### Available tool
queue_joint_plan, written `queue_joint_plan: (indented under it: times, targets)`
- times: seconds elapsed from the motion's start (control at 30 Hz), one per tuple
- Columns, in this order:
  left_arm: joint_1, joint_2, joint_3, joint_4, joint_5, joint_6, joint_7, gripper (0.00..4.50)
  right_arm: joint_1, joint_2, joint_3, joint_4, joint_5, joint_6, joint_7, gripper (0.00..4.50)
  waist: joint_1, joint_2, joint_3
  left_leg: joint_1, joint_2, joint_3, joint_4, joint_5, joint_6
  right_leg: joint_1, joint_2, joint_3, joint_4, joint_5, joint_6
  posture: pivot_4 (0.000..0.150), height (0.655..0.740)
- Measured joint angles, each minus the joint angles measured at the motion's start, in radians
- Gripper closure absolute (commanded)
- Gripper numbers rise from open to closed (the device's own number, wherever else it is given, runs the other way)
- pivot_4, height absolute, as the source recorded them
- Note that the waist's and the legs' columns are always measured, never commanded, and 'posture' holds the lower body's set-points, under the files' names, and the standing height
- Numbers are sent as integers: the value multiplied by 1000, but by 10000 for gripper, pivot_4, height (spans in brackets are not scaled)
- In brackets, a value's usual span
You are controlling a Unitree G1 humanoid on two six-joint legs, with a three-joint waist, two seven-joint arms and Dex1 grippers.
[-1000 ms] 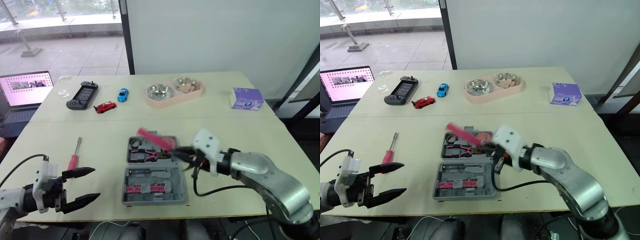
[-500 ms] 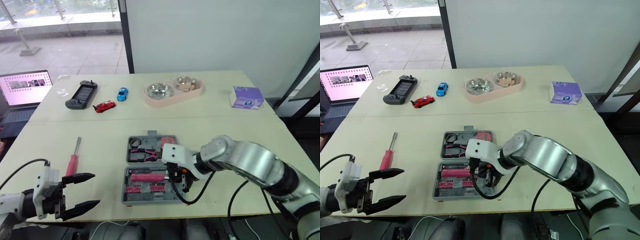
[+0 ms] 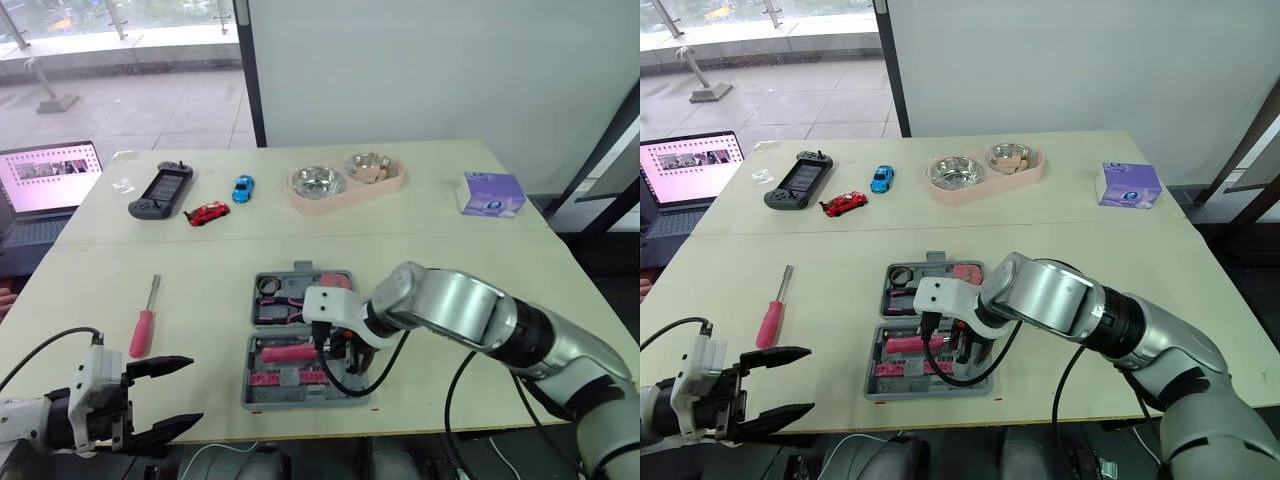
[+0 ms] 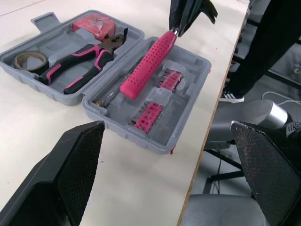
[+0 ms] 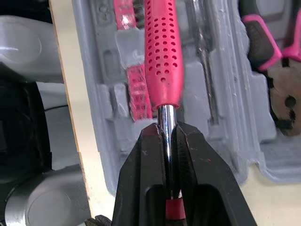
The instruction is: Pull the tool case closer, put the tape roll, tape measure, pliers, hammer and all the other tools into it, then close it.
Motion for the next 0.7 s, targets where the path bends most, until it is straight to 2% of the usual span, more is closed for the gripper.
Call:
queue_joint_plan:
  times: [0.7]
  targets:
    - [-3, -23, -13, -1, 3, -2, 17, 0, -1, 118, 58, 116, -62, -29, -41, 44759, -2, 0, 0, 0, 0, 0, 0, 0, 0, -1, 0, 0, 1, 0, 0, 1500, 7239]
